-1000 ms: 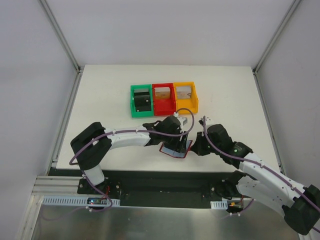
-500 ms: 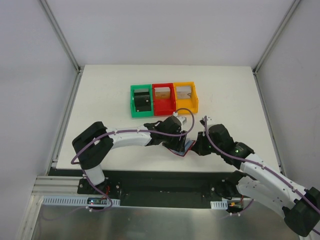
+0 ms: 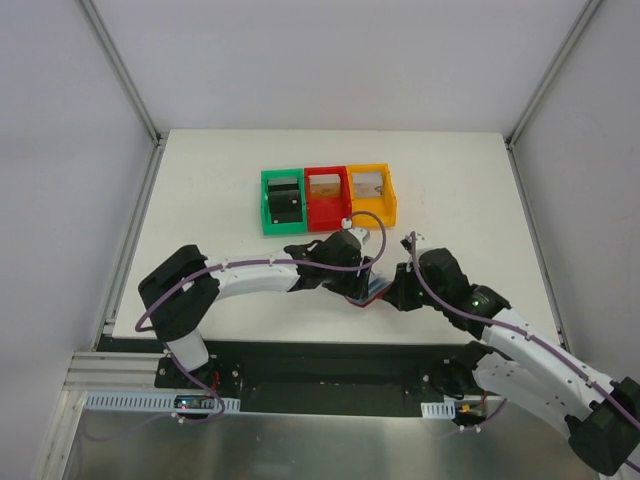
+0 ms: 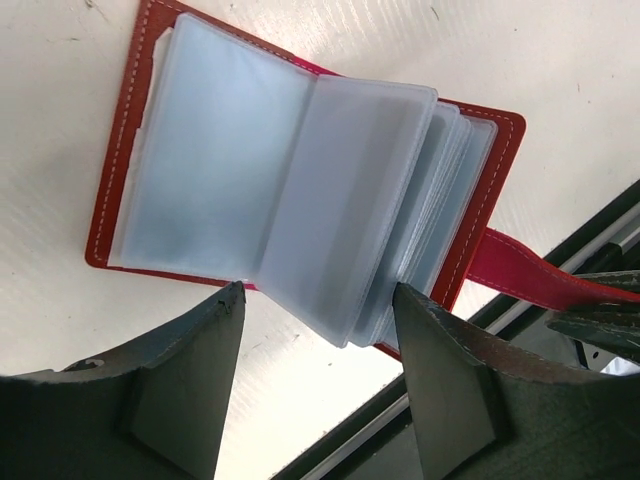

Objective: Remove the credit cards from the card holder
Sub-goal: Remove the credit card from the card holder.

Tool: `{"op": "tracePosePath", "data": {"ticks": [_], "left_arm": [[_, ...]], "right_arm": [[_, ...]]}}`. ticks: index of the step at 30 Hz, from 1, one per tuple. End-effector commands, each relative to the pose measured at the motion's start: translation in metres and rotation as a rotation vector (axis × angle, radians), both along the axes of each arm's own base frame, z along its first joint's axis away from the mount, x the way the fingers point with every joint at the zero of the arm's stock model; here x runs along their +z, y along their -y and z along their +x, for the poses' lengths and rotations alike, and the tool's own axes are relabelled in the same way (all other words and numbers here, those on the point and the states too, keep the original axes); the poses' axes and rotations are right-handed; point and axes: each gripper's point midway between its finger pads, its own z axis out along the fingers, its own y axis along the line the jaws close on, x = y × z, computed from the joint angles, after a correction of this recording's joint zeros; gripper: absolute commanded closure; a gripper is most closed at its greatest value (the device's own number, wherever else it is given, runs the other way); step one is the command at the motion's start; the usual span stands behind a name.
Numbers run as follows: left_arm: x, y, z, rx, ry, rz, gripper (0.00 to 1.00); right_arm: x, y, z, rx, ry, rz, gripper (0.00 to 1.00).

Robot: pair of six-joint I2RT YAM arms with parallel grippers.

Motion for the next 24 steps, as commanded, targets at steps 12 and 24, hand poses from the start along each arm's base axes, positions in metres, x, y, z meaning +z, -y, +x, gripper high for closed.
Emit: {"op": "tracePosePath", "data": {"ticks": [12, 24], "left_arm": [[0.035, -0.001, 0.013, 0.015, 0.094, -0.033, 0.37], [0.011, 0.017, -0.006, -0.133, 0.0, -0.027, 0.39]], "right_arm": [[0.009, 0.0, 0.0, 0.012, 0.028, 0.021, 0.99], [0.009, 0.002, -0.001, 0.013, 0.031, 0.017, 1.0]]}}
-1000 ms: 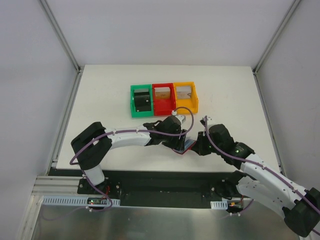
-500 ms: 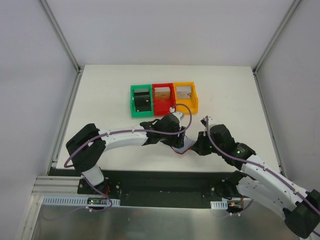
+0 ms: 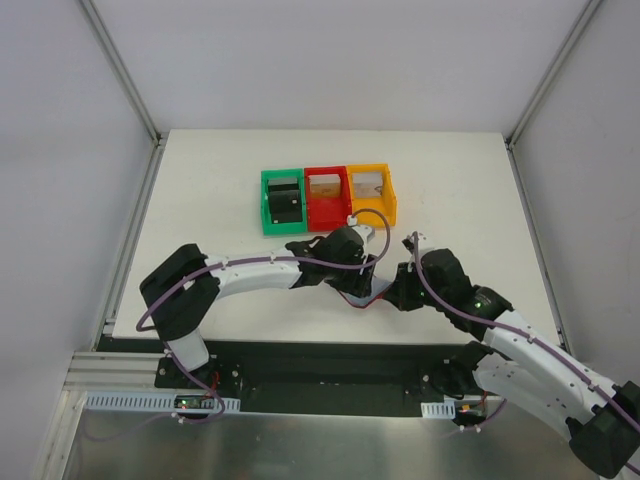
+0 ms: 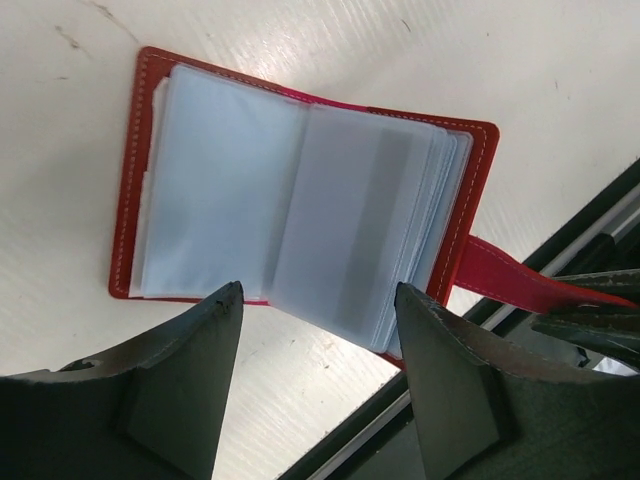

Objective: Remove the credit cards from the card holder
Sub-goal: Remove the credit card from the card holder.

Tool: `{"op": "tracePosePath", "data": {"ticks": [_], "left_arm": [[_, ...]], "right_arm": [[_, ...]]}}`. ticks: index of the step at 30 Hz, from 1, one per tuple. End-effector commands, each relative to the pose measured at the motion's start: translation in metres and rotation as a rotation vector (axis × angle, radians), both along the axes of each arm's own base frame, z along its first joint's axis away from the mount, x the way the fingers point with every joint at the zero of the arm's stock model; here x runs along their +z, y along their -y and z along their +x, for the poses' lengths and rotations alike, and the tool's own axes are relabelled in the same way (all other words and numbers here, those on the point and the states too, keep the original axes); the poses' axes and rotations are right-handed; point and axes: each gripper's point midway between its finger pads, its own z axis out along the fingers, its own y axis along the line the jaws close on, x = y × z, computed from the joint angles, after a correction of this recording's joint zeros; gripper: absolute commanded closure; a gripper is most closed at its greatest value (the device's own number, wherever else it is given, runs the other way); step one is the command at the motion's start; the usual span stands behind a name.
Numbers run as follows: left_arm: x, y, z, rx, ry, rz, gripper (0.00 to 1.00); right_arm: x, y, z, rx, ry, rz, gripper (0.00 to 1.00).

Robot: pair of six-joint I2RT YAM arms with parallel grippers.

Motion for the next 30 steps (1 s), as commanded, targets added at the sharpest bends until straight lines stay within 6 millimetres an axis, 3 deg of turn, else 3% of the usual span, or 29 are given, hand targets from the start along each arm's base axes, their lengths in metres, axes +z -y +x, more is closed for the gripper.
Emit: {"op": "tracePosePath", "data": {"ticks": [1, 22, 30], "left_arm": [[-0.004, 0.014, -0.012, -0.105, -0.044, -0.013, 0.39], [-0.045, -0.018, -0.009, 0.023, -0.046, 0.116, 0.56], [-0.025, -0.022, 0.007, 0.082, 0.032, 0.1, 0.53]], "right_arm": [[0.003, 0.002, -0.001, 0.015, 0.013, -0.002, 1.0], [-0.015, 0.016, 0.004, -0.004, -0.002, -0.056, 0.99], [-0.016, 0.015, 0.001, 0.014, -0.01, -0.052, 1.0]]}}
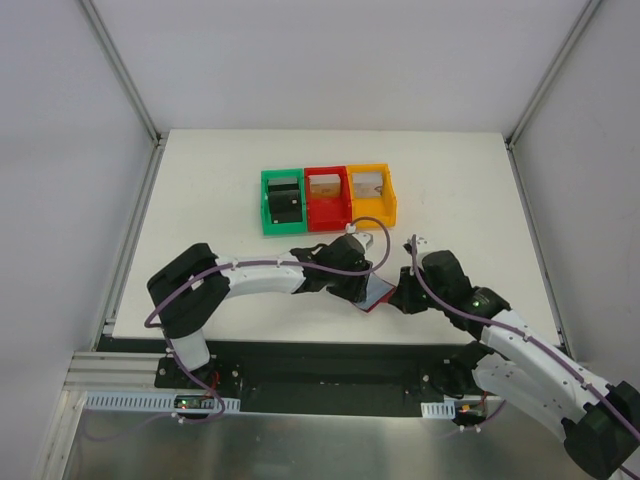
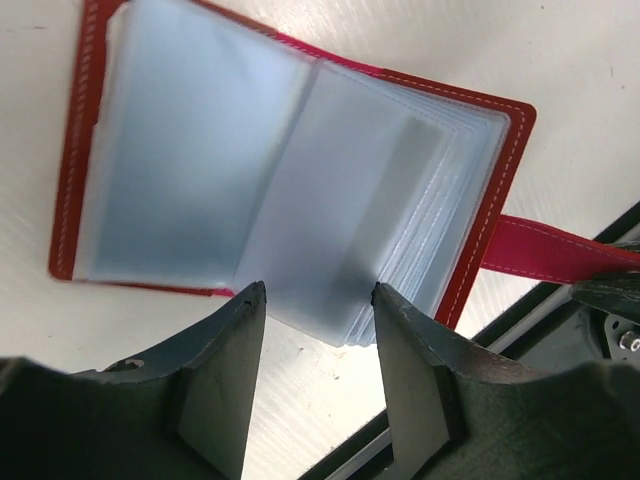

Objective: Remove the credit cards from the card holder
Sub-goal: Remove the credit card from the card holder.

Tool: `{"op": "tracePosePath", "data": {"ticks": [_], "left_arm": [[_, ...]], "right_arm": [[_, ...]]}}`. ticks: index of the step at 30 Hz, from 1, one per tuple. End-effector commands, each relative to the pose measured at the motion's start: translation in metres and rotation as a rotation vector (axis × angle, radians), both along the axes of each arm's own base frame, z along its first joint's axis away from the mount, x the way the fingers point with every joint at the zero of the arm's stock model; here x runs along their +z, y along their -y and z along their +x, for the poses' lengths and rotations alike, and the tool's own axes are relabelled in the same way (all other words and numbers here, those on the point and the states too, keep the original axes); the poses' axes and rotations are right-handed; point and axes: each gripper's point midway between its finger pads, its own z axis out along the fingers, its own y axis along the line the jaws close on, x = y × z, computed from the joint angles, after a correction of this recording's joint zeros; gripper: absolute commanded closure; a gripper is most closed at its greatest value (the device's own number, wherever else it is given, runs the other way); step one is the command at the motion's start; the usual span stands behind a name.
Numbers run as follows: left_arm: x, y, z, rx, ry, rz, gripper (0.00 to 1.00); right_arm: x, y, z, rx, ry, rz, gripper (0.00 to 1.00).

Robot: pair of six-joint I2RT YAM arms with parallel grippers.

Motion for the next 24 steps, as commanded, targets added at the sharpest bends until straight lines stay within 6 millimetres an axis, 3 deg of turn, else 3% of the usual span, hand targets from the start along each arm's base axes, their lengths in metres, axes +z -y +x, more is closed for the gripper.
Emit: {"op": "tracePosePath", "data": {"ticks": [1, 11, 17, 21, 24], "left_arm": [[0.009, -0.02, 0.014, 0.064, 0.074, 0.052, 0.53], [0.024, -0.023, 0.034, 0.088, 0.104, 0.034, 0.52], [0.029, -0.039, 0.055, 0.164, 0.098, 0.036, 0.49], [0.053, -0.049, 0.069, 0.211, 0.146, -0.001, 0.45], [0.076, -0.039, 0.064, 0.14, 0.169, -0.068, 0.43]], "right_arm": [[0.007, -0.002, 0.003, 0.017, 0.028, 0.015, 1.0], [0.008, -0.001, 0.0, 0.027, 0.029, 0.02, 1.0], [0.008, -0.002, -0.001, 0.029, 0.029, 0.022, 1.0], [0.01, -0.002, -0.001, 0.031, 0.035, 0.027, 1.0], [0.01, -0.002, -0.001, 0.038, 0.035, 0.026, 1.0]]}}
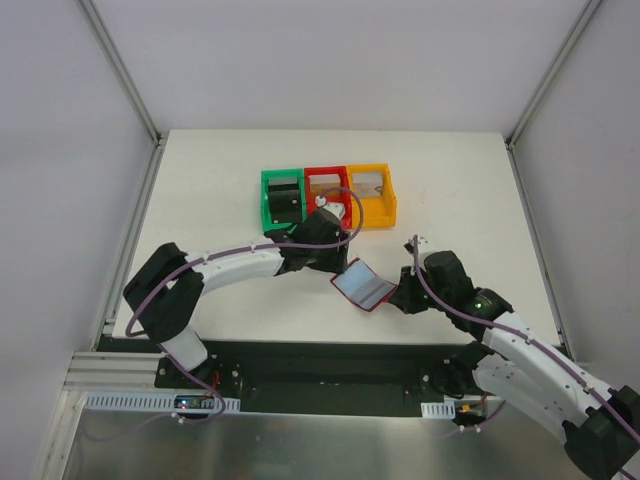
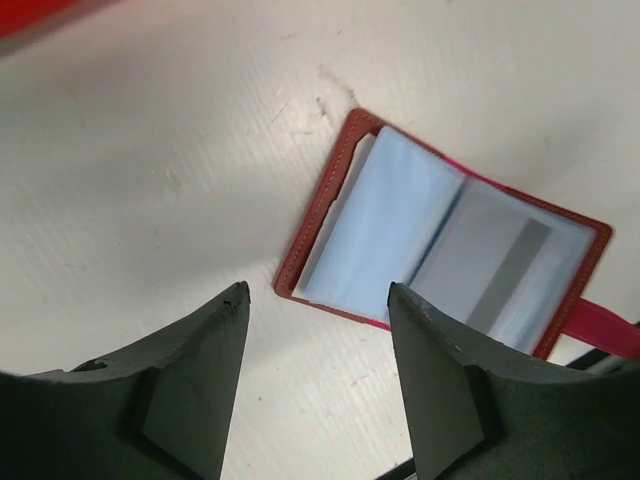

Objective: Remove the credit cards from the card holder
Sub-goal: Remove the credit card from the card holder.

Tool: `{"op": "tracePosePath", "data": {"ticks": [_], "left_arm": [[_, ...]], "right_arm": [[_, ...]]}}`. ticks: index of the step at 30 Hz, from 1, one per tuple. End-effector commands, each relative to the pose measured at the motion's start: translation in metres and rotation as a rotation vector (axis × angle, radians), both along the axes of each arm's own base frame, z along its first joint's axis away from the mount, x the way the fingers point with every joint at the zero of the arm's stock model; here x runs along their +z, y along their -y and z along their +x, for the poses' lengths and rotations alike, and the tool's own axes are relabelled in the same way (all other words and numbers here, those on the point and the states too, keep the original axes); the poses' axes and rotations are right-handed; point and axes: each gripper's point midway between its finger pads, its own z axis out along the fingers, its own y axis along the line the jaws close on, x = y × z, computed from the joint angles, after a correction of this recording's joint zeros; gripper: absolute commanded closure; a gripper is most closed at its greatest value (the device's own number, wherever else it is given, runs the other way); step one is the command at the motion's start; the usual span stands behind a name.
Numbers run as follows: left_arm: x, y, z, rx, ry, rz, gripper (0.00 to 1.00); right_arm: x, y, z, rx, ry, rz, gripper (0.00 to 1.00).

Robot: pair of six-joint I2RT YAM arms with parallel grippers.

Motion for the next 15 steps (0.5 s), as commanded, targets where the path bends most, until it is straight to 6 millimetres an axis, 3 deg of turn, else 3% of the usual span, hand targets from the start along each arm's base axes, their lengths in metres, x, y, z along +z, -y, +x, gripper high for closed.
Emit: {"op": "tracePosePath", "data": {"ticks": [1, 4, 15], "left_arm": [[0.061, 0.019, 0.0, -0.099, 0.104, -0.123, 0.42], [0.065, 0.033, -0.007, -0.181, 0.09, -0.156, 0.42], [0.023, 0.053, 0.009, -0.205, 0.042, -0.091, 0.46]], "right_arm": [[0.005, -0.002, -0.001, 0.025, 0.019, 0.012, 1.0], [0.003, -0.002, -0.001, 0.028, 0.014, 0.007, 1.0], [0.002, -0.006, 0.0, 0.041, 0.01, 0.02, 1.0]]}}
